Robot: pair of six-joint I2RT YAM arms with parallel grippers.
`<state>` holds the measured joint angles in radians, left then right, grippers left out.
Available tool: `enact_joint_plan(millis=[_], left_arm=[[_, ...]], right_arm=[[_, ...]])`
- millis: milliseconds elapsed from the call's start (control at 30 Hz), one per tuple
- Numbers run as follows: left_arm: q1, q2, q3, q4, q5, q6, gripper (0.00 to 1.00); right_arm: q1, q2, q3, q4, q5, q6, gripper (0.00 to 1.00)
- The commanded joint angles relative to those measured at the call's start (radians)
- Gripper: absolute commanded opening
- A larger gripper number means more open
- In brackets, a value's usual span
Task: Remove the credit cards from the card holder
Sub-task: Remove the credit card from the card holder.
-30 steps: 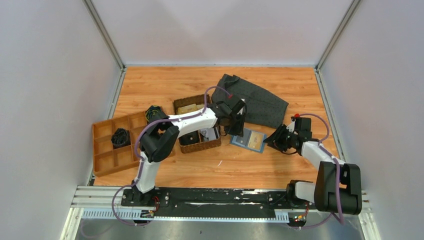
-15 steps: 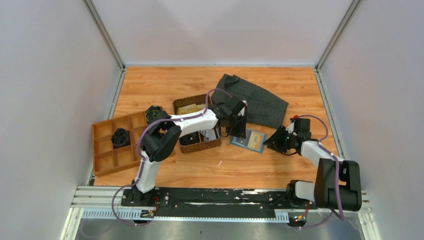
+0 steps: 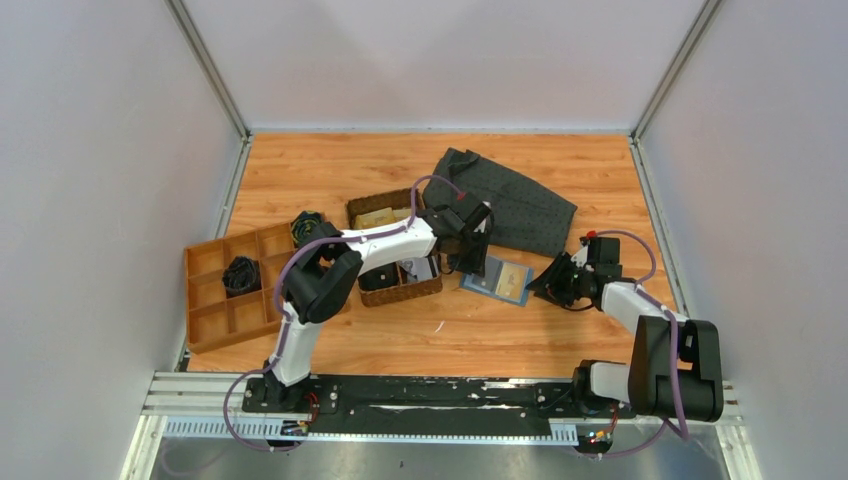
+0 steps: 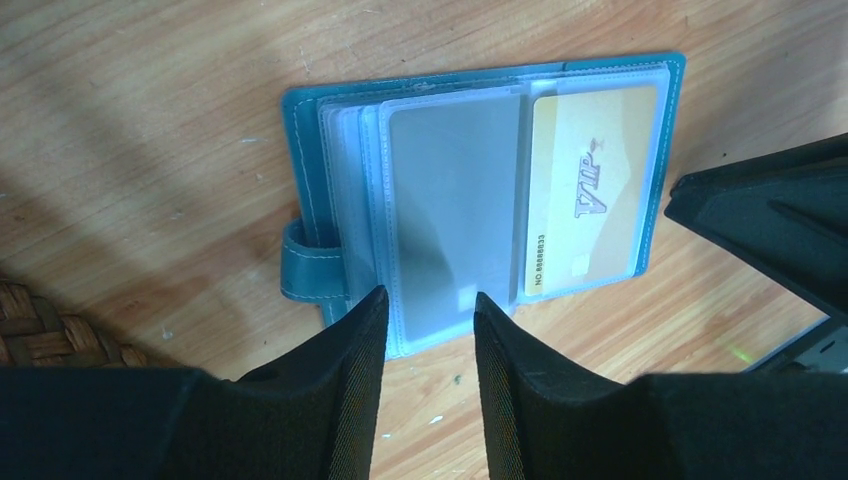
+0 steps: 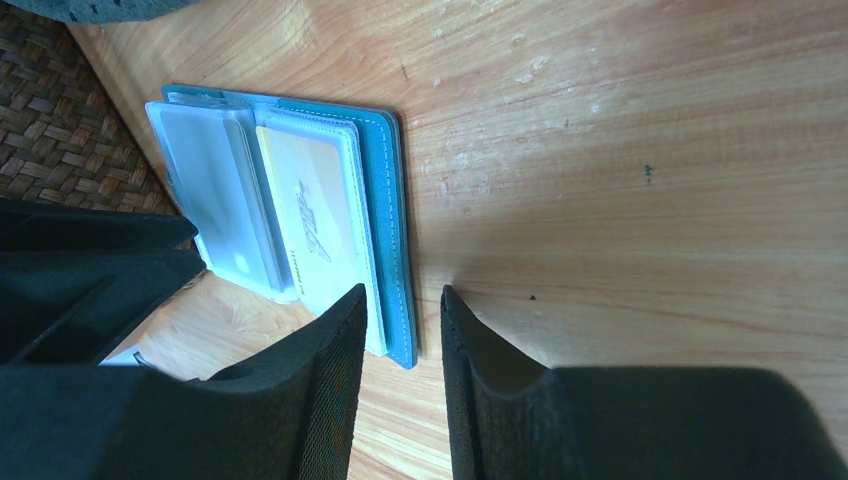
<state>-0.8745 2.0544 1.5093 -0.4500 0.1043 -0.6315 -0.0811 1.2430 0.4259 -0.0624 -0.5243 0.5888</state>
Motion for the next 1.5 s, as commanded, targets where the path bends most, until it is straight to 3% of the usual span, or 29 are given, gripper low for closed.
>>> enact_joint_plan(millis=[0,233,333,533,600,1233,1467], left_arm=[[-0.008,0.019,0.002,0.021,0.036,0.001,0.38],[-0.007,-0.001,-0.037,0.164,0.199,-0.028,0.36],[-0.007,0.002,-0.025,0.162,0.208,-0.034,0.35],[-0.016,-0.012,0.032,-0.033,-0.08,0.029,0.41],[-0.015,0.002,0.041,-0.057,-0.097,0.041,0.42],[-0.016,0.058,0.046,-0.022,0.034,0.017,0.42],[-0.016,0.017,0.009,0.093,0.15,-0.008,0.39]], right_arm=[[-0.014,0.007,-0.023,-0.005,0.003,-0.011,0.35],[-0.014,0.005,-0.024,-0.002,0.001,-0.007,0.35],[-0.013,0.001,-0.026,-0.004,0.001,-0.007,0.35],[-0.014,0.004,-0.032,-0.004,-0.001,-0.009,0.35],[-0.014,0.004,-0.03,-0.003,-0.003,-0.008,0.35],[-0.014,0.004,-0.028,-0.004,-0.003,-0.007,0.35],[-0.013,0.005,-0.032,-0.003,0.0,-0.007,0.35]])
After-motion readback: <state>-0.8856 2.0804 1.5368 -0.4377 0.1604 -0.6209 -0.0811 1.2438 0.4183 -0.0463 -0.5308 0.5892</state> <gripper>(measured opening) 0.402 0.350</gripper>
